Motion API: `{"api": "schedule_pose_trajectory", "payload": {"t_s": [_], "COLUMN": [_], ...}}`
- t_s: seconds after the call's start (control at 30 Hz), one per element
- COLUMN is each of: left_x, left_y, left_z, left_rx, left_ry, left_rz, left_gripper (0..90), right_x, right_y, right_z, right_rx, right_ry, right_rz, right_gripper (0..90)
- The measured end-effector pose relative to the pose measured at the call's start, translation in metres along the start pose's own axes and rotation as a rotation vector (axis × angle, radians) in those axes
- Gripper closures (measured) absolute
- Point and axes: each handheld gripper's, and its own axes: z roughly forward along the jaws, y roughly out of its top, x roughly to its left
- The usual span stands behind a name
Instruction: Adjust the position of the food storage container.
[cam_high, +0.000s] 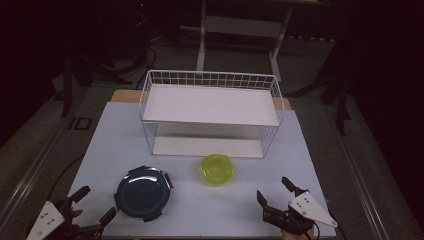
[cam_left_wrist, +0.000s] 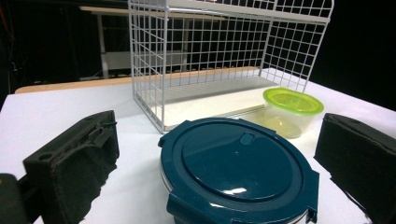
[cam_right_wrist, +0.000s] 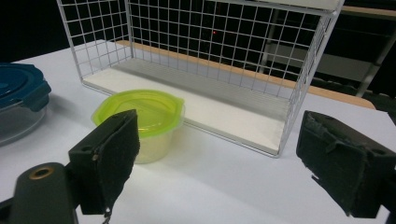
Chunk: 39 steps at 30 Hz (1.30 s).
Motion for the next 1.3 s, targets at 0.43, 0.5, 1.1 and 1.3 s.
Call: {"api": "schedule_pose_trajectory", "payload": {"t_s": [0.43, 0.5, 1.1, 1.3], "left_x": [0.000, 0.000, 0.001, 0.001], "left_y": [0.000, 0.000, 0.001, 0.001], "left_z": [-0.001, -0.002, -0.003, -0.003], "left_rx": [-0.004, -0.007, -0.016, -0.016], "left_ry": [-0.004, -0.006, -0.006, -0.007], "left_rz": [0.001, -0.001, -0.010, -0.010], "left_gripper": [0.0, 0.0, 0.0, 0.0], "right_x": [0.005, 0.008, 0.042, 0.058], "right_y": [0.011, 0.016, 0.052, 0.054], "right_z": [0.000, 0.003, 0.066, 0.096], "right_rx": [0.008, 0.005, 0.122, 0.168], "right_ry": [0.044, 0.059, 0.275, 0.332], "right_rz": [0.022, 0.026, -0.038, -0.023], "right_gripper": [11.5, 11.0, 32.2, 45.6]}}
